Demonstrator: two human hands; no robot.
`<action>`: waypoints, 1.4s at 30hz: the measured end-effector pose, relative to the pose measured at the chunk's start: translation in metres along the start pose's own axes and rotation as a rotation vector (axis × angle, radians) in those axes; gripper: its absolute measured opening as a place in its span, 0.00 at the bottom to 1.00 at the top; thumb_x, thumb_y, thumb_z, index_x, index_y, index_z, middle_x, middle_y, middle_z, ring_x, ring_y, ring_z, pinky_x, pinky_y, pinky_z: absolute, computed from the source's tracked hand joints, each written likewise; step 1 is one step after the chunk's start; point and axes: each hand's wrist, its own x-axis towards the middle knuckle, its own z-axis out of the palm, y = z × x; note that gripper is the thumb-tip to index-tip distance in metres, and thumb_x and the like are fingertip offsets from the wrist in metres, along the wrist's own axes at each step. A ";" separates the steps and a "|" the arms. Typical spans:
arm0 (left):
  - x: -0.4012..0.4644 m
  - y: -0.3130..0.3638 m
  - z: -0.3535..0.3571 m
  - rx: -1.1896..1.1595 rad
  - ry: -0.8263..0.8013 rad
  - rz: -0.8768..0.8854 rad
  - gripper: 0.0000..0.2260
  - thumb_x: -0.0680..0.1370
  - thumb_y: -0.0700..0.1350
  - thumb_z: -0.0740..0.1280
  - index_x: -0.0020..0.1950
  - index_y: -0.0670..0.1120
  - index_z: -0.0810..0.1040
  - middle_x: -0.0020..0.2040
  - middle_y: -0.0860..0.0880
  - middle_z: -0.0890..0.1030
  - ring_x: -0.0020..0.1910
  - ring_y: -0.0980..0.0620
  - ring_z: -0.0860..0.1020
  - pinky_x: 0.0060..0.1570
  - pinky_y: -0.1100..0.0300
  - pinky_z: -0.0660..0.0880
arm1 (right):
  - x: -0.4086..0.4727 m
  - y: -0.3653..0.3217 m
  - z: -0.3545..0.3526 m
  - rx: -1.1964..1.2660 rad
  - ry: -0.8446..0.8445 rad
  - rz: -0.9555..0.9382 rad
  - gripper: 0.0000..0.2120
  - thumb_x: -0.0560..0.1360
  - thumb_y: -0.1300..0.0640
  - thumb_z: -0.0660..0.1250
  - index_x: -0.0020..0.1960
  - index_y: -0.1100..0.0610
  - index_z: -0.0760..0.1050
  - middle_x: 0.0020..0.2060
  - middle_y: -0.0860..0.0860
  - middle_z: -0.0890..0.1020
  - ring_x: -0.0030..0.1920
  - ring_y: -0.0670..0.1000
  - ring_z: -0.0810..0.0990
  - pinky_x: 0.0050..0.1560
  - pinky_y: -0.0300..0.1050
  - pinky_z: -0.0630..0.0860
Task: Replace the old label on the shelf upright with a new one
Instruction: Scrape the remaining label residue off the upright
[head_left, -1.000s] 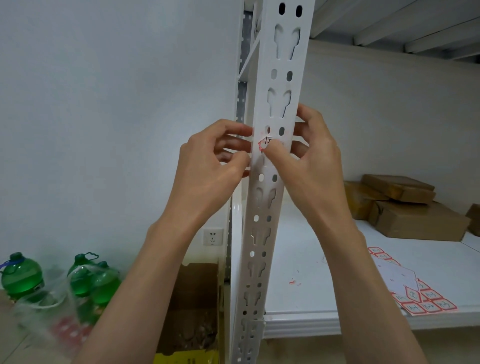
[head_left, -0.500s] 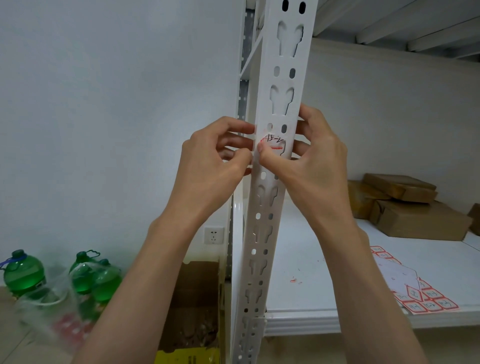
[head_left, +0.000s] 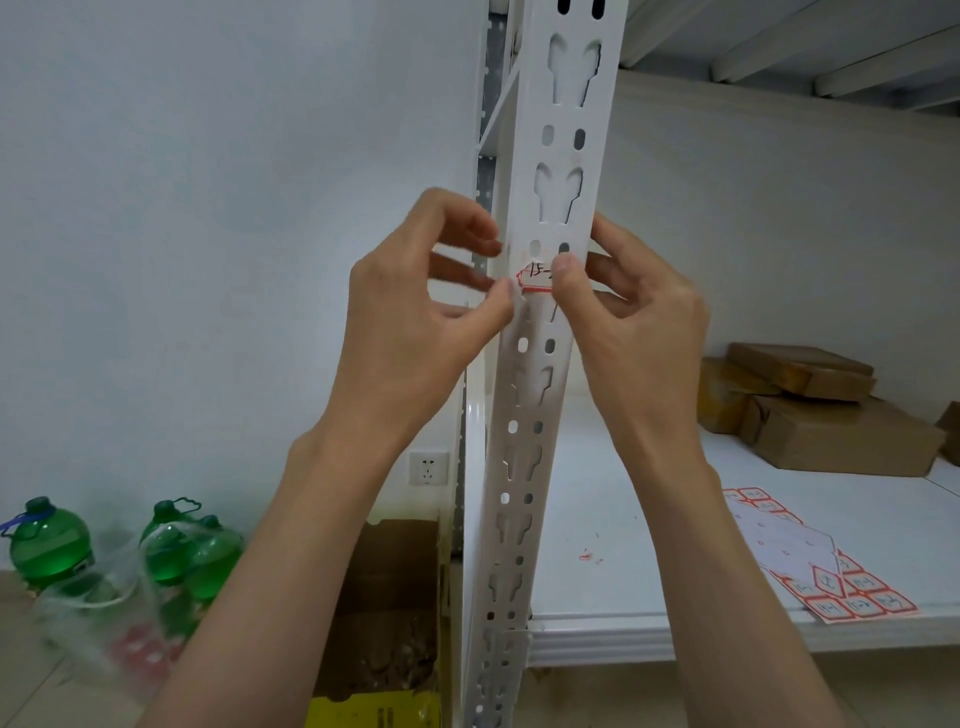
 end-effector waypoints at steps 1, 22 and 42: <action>0.000 0.000 0.000 0.042 0.005 0.077 0.12 0.77 0.47 0.74 0.57 0.46 0.78 0.54 0.53 0.80 0.47 0.58 0.81 0.44 0.75 0.77 | 0.000 0.000 0.000 0.013 0.010 0.011 0.20 0.79 0.55 0.70 0.70 0.54 0.76 0.56 0.40 0.81 0.50 0.33 0.82 0.44 0.27 0.77; 0.048 0.012 -0.033 0.642 -0.497 0.904 0.10 0.79 0.41 0.68 0.52 0.37 0.86 0.45 0.39 0.82 0.38 0.38 0.81 0.38 0.46 0.82 | -0.001 -0.002 -0.010 0.059 -0.079 0.067 0.18 0.77 0.56 0.71 0.66 0.54 0.74 0.59 0.46 0.82 0.58 0.44 0.82 0.50 0.30 0.79; 0.060 0.025 -0.036 0.821 -0.579 1.066 0.05 0.79 0.37 0.72 0.53 0.36 0.82 0.47 0.40 0.80 0.42 0.40 0.78 0.29 0.54 0.73 | -0.010 -0.008 -0.007 0.121 -0.041 0.114 0.13 0.79 0.59 0.69 0.61 0.49 0.74 0.51 0.35 0.80 0.52 0.33 0.81 0.43 0.26 0.75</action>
